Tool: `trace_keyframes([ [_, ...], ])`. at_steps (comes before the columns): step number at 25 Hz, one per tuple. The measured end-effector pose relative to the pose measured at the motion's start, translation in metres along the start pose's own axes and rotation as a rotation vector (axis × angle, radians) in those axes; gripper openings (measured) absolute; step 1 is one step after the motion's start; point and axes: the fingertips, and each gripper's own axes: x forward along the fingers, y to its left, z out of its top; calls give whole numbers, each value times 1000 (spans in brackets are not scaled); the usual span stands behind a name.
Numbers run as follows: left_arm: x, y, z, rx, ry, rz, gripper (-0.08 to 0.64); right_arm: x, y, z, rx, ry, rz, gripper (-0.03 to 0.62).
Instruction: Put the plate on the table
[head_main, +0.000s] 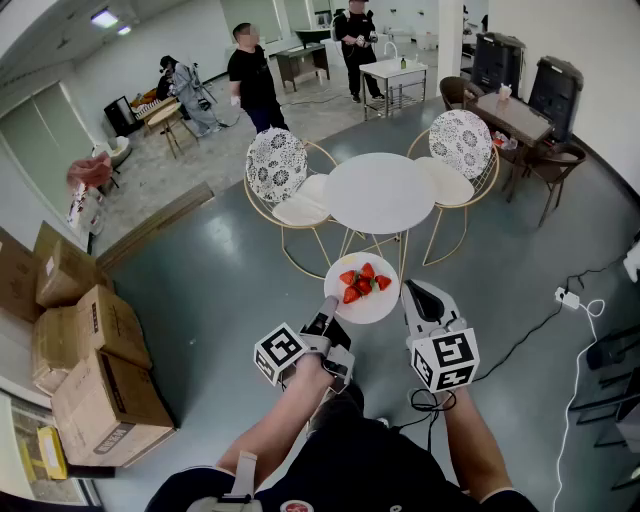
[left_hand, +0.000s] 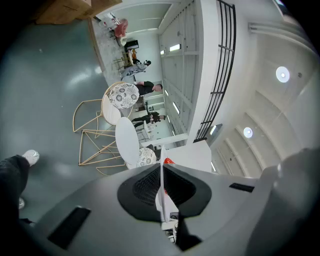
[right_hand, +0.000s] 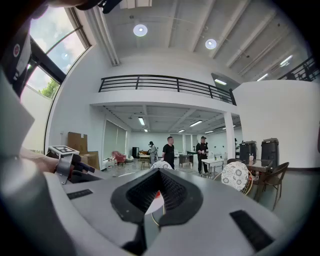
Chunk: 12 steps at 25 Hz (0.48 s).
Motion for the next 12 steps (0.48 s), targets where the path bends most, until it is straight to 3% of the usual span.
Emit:
trace_keyframes([
  [12,0,3,2,0,4,0,15,4,4,-1,-13,0,9,5],
])
